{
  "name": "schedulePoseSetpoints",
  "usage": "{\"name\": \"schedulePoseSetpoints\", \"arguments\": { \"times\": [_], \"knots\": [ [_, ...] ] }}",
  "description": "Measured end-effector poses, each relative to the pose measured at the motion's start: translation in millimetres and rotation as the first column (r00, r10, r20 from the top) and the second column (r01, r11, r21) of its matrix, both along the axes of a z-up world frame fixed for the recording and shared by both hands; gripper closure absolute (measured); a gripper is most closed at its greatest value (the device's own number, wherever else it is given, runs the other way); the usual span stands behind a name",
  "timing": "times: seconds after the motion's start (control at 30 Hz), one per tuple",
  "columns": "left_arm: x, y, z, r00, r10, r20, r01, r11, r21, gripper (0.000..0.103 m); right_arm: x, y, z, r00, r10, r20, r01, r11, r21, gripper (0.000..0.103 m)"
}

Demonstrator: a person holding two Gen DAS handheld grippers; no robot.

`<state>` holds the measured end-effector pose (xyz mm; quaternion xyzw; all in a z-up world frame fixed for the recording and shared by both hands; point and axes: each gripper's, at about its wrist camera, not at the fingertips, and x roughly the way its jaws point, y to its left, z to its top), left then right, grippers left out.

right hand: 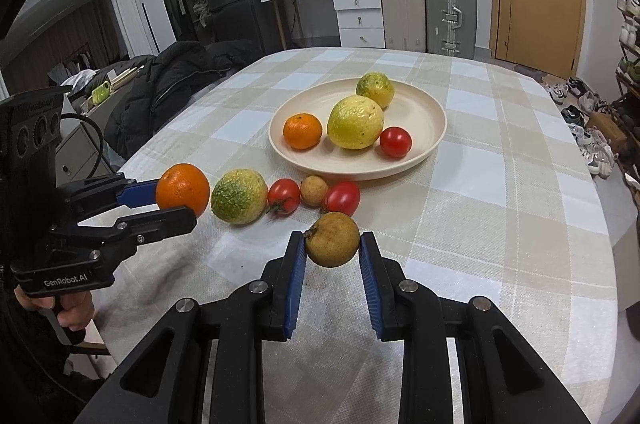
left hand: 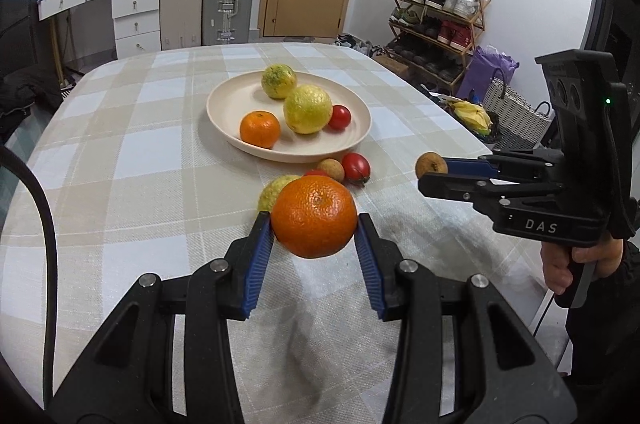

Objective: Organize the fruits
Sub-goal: 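Carry the orange and brown fruit over the cream plate with both tools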

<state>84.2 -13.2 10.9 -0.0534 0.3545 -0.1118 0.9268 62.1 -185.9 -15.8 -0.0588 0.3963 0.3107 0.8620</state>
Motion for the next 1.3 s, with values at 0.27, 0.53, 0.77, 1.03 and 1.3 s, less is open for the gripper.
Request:
{"name": "schedulePoseSetpoints", "arguments": {
  "times": [0.27,0.53,0.77,1.03,1.3],
  "knots": [
    [-1.9,5.8,6.2,0.999,0.03,0.022,-0.03,1.0,0.001,0.064,1.3,-9.7,8.8,0.999,-0.032,0.021,0.031,0.999,0.041,0.075],
    [1.5,10.6,16.7,0.996,0.056,0.063,-0.056,0.998,0.005,0.064,4.5,-17.6,15.3,0.997,-0.07,0.044,0.065,0.992,0.105,0.075],
    [16.7,14.4,24.9,0.993,0.083,0.089,-0.083,0.997,-0.008,0.064,13.2,-20.0,16.2,0.993,-0.102,0.055,0.093,0.985,0.142,0.075],
    [42.2,6.6,25.0,0.992,0.079,0.099,-0.079,0.997,0.001,0.064,26.6,-19.3,18.5,0.991,-0.116,0.062,0.106,0.983,0.15,0.075],
    [63.2,2.8,21.3,0.993,0.08,0.089,-0.08,0.997,0.003,0.064,36.5,-18.4,23.9,0.99,-0.122,0.071,0.11,0.982,0.154,0.075]
  ]
}}
